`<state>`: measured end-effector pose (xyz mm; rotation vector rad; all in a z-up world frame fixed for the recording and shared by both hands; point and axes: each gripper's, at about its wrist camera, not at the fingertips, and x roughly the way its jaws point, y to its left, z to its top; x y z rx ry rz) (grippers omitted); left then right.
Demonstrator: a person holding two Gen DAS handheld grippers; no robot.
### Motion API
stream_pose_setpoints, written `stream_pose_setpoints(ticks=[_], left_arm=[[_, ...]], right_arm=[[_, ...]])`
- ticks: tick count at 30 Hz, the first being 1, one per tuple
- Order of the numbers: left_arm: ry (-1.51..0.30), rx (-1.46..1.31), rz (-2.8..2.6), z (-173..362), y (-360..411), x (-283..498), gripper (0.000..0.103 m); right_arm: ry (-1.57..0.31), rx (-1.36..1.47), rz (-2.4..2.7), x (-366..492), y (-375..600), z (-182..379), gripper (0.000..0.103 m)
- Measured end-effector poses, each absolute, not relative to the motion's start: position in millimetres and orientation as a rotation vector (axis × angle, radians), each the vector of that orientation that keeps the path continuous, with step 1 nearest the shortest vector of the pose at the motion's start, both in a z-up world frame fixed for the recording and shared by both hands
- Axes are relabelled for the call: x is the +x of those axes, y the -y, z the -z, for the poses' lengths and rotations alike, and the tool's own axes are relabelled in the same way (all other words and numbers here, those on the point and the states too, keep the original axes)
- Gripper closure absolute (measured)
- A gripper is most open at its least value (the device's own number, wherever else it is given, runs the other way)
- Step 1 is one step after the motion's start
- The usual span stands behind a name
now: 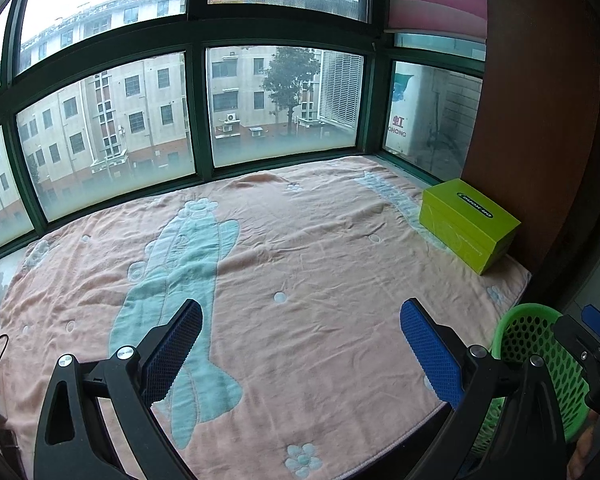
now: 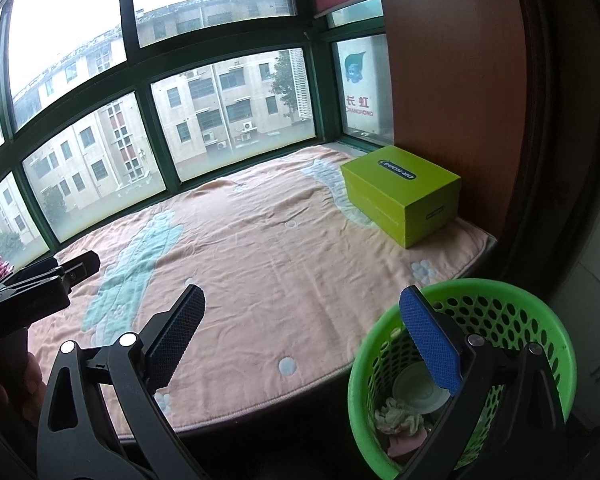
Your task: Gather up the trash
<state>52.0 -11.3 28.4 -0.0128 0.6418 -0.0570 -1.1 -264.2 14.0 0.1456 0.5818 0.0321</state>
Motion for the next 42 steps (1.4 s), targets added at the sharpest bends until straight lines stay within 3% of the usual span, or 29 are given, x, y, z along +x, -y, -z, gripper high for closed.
stream_pose_setpoints(ticks=[42], left_arm=[[-0.65, -0.001, 0.08, -19.2, 17.3, 47.3, 0.007]], right_arm=[[-0.577, 0.142, -0.002, -13.0, 264.2, -14.6, 0.006]])
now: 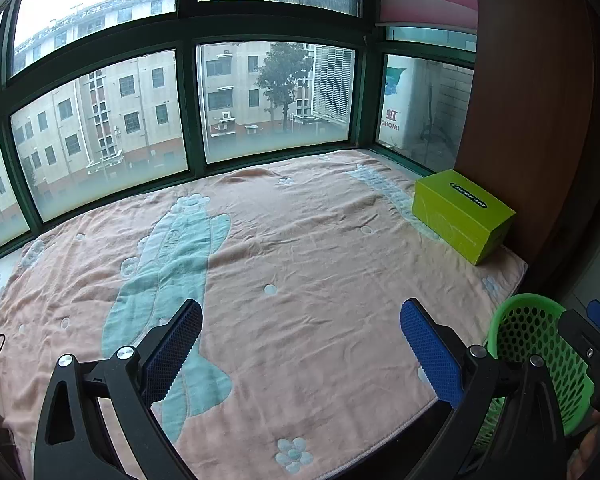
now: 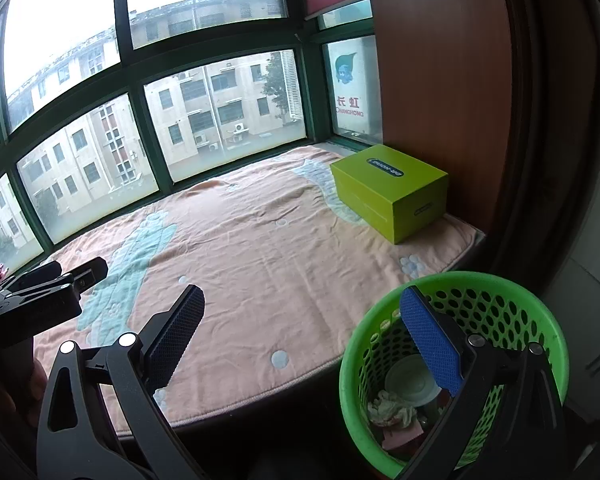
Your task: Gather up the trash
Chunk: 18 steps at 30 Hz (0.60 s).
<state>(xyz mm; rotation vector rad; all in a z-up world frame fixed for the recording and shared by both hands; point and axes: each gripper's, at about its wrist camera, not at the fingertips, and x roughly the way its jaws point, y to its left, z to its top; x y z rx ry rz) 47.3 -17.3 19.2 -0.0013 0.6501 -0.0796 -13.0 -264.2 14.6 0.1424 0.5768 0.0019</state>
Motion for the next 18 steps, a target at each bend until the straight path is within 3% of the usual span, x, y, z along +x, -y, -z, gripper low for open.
stream_pose_setpoints(ticks=[18], left_arm=[[-0.645, 0.004, 0.079, -19.8, 20.3, 46.1, 0.007]], right_arm=[[-0.58, 0.146, -0.003, -12.3, 263.2, -13.8, 0.006]])
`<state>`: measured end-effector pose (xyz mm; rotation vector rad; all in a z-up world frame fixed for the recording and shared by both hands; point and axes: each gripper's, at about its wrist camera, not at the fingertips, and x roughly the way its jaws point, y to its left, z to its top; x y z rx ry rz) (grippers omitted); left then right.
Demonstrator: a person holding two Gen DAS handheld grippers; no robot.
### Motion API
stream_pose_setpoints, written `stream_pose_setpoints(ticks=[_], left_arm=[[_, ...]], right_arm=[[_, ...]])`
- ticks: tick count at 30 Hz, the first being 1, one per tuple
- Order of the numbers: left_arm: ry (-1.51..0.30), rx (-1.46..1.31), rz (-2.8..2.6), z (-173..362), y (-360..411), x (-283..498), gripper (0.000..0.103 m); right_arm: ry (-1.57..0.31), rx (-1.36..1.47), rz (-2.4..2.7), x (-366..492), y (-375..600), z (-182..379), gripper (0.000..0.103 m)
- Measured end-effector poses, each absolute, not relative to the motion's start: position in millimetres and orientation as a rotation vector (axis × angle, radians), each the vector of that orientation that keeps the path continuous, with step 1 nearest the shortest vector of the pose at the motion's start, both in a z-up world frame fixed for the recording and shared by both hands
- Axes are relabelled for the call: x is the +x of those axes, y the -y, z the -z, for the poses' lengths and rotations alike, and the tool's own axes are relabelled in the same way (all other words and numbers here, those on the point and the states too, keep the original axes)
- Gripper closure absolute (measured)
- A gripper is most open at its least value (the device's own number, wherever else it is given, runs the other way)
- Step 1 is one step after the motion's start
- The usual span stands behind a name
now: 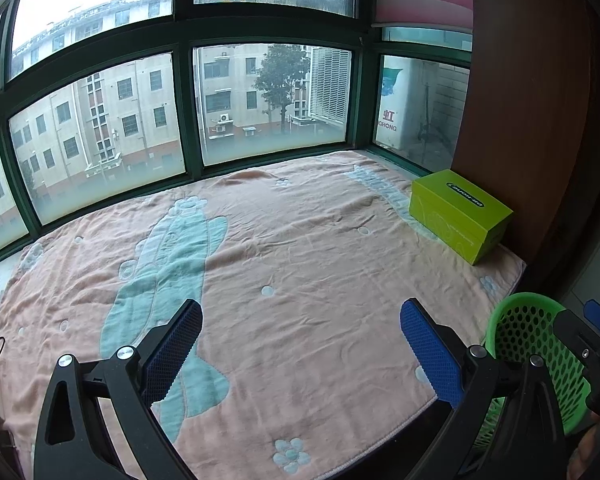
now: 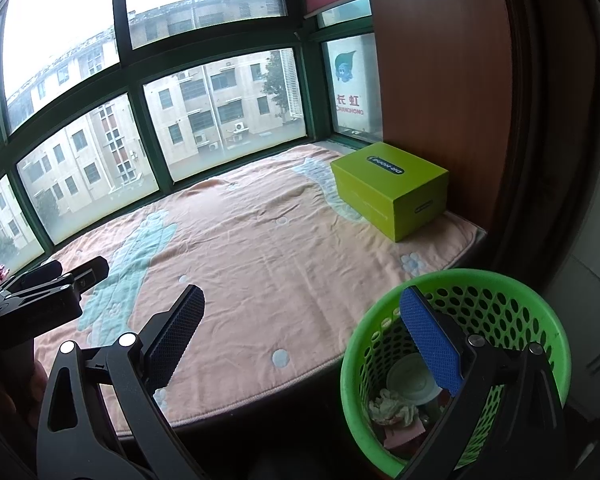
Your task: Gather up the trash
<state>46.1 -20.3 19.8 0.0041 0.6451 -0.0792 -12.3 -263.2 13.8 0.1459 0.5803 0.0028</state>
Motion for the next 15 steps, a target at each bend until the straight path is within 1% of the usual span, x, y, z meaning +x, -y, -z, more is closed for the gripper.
stream_pose_setpoints(ticks=[15], left_arm=[[-0.643, 0.014, 0.087, -21.2, 24.2, 46.7, 0.007]], right_arm=[[-0.585, 0.148, -0.005, -11.5, 262.5, -12.3, 0.006]])
